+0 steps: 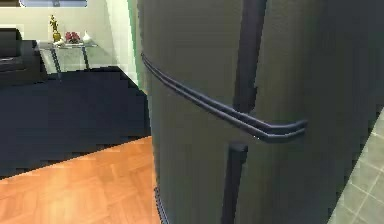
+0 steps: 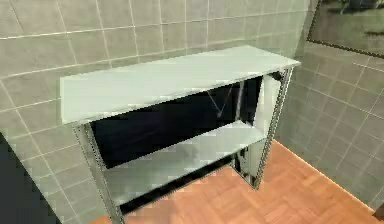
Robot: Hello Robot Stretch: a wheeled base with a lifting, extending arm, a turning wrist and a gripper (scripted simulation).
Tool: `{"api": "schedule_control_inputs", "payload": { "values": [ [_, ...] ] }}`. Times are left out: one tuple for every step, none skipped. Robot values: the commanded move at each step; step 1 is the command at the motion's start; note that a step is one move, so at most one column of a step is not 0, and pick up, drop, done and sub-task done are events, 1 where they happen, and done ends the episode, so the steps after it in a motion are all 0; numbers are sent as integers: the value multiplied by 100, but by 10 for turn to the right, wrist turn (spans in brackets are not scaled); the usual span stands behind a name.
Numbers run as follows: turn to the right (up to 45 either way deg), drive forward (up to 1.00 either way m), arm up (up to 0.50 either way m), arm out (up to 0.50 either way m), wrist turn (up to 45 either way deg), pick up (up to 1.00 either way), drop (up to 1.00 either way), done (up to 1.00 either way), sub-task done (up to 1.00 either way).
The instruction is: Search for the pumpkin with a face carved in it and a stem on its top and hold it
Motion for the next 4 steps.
{"api": "schedule_control_inputs", "payload": {
  "values": [
    [-450, 0, 0, 0, 0, 0, 0, 0, 0],
    [-450, 0, 0, 0, 0, 0, 0, 0, 0],
    [-270, 0, 0, 0, 0, 0, 0, 0, 0],
    [0, 100, 0, 0, 0, 0, 0, 0, 0]
  ]
}}
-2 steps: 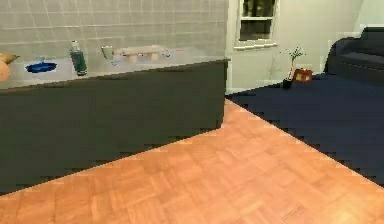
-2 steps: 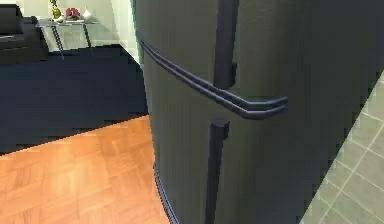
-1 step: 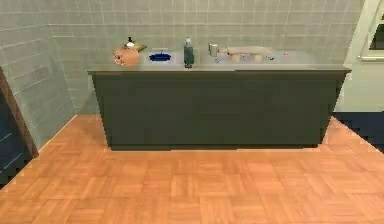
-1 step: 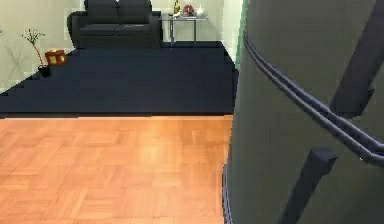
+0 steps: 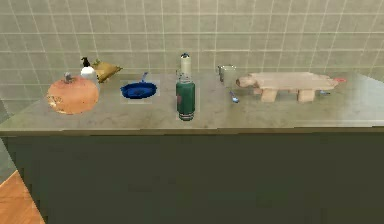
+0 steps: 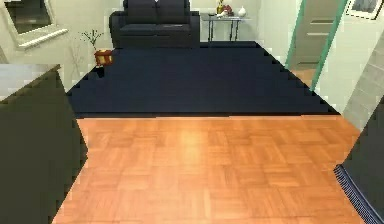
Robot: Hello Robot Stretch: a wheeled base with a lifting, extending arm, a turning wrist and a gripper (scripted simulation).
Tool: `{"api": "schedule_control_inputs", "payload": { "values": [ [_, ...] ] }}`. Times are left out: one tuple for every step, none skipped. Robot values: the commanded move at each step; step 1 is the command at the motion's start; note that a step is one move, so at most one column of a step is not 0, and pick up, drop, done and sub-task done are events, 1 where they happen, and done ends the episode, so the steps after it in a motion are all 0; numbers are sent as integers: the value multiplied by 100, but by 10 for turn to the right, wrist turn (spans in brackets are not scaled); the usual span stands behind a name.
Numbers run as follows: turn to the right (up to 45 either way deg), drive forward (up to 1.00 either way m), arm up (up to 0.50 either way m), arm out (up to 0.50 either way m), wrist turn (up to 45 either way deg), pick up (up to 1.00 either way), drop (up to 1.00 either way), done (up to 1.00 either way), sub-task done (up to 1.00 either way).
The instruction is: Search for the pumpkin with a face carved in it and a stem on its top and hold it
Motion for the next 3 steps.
{"api": "schedule_control_inputs", "payload": {
  "values": [
    [-30, 0, 0, 0, 0, 0, 0, 0, 0],
    [0, 30, 0, 0, 0, 0, 0, 0, 0],
    [-450, 0, 0, 0, 0, 0, 0, 0, 0]
  ]
}}
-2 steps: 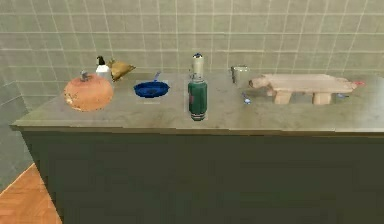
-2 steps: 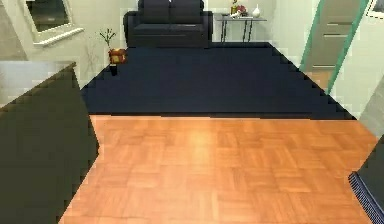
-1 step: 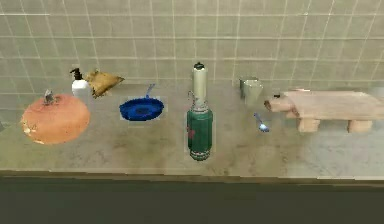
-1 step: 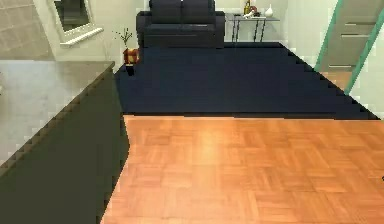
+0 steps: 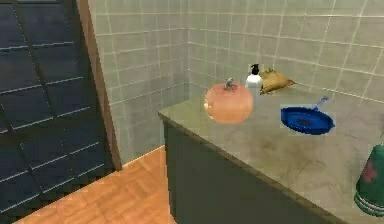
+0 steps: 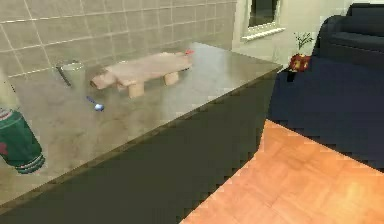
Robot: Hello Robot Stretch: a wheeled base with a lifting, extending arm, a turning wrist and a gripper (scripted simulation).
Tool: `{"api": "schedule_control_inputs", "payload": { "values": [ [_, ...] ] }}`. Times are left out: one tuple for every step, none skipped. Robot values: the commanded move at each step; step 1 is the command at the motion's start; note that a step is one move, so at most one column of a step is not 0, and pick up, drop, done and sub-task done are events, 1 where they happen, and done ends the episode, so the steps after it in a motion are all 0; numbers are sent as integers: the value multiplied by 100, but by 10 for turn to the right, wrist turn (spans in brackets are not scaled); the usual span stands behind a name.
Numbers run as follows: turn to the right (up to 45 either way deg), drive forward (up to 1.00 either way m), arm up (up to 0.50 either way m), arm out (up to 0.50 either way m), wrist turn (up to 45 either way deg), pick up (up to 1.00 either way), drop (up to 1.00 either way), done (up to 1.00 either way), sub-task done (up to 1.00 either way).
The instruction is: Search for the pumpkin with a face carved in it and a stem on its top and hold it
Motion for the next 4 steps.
{"api": "schedule_control_inputs", "payload": {
  "values": [
    [-450, 0, 0, 0, 0, 0, 0, 0, 0],
    [-210, 0, 0, 0, 0, 0, 0, 0, 0],
    [450, 0, 0, 0, 0, 0, 0, 0, 0],
    [60, 0, 0, 0, 0, 0, 0, 0, 0]
  ]
}}
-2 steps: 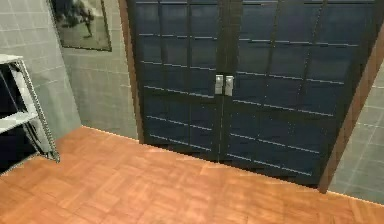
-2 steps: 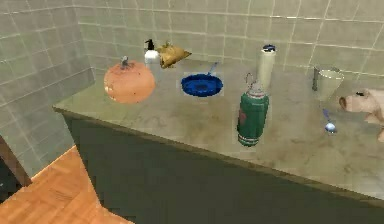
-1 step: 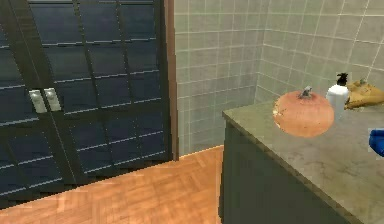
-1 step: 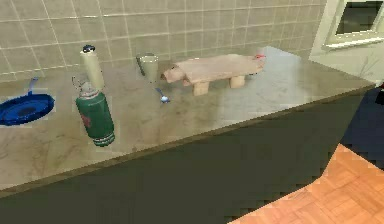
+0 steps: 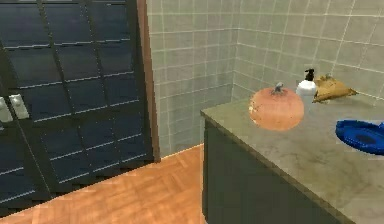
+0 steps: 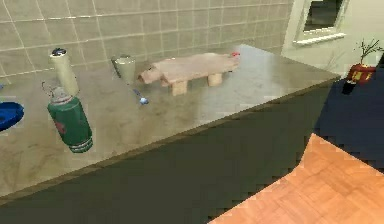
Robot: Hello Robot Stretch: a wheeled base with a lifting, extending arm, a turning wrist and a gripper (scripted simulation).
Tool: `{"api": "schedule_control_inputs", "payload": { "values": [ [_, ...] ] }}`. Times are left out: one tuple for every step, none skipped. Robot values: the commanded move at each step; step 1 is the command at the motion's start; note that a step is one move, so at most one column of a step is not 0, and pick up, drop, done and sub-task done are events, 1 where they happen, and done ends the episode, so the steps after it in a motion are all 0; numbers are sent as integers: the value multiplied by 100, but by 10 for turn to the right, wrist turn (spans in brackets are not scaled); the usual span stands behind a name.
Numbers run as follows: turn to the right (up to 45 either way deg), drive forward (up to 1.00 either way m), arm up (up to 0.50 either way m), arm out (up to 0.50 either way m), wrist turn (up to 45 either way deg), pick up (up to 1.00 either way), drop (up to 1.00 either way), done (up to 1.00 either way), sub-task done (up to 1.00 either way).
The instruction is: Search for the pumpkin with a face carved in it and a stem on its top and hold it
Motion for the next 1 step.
{"api": "schedule_control_inputs", "payload": {
  "values": [
    [0, 65, 0, 0, 0, 0, 0, 0, 0]
  ]
}}
